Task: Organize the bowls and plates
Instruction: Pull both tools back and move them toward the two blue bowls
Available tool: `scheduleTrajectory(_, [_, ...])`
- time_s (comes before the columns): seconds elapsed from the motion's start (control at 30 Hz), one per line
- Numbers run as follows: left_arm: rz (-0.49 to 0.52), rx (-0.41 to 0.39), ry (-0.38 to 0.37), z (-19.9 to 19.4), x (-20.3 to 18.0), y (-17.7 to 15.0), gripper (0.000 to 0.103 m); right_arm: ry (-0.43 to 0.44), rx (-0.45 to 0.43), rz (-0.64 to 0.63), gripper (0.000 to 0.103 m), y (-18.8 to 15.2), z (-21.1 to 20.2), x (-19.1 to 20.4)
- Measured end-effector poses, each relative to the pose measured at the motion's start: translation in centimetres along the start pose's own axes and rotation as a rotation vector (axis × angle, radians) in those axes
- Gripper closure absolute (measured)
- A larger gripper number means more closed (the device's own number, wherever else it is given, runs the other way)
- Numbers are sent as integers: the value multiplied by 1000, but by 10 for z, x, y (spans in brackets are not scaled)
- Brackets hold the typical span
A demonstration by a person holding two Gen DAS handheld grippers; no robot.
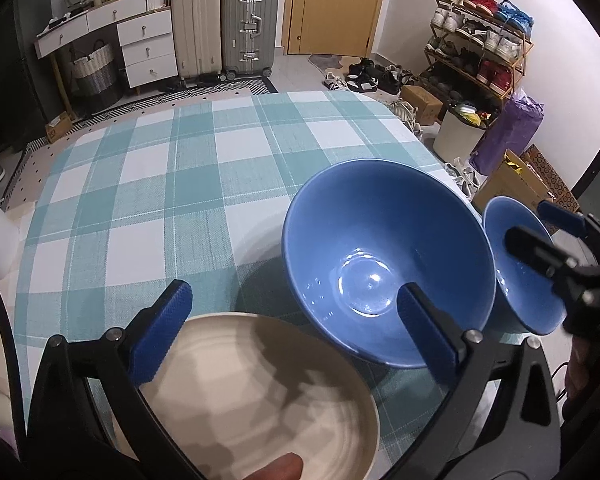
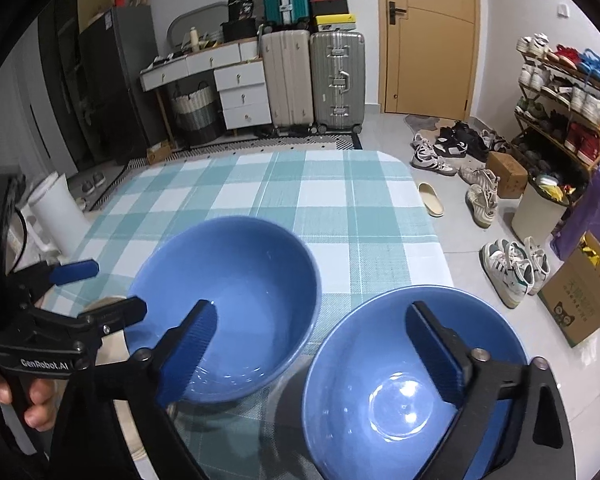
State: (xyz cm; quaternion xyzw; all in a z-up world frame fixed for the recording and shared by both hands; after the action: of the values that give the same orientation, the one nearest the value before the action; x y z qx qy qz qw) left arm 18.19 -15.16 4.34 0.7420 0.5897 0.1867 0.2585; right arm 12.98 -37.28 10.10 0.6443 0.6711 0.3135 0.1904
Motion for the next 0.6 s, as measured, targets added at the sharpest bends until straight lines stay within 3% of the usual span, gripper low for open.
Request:
scheduleTrajectory(0.33, [3, -26, -12, -24, -16, -9, 1, -30, -31, 39, 1, -7, -31, -27])
scheduleTrajectory(0.6, [2, -29, -77, -43, -46, -22, 1, -81, -65, 83, 1, -22, -59, -60])
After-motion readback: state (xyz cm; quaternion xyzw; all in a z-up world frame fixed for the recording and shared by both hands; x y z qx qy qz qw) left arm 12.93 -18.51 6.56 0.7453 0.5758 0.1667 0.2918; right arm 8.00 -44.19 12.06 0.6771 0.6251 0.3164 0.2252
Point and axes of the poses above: each gripper's, at about its wrist camera, not at the fingertips, and z roughly the way its jaws point, x to its left, y to its top, the point moved 2 cm from there along z, roughly the way its jaws point, and after that the axes turned 6 degrees about z, right-handed, at the moved point
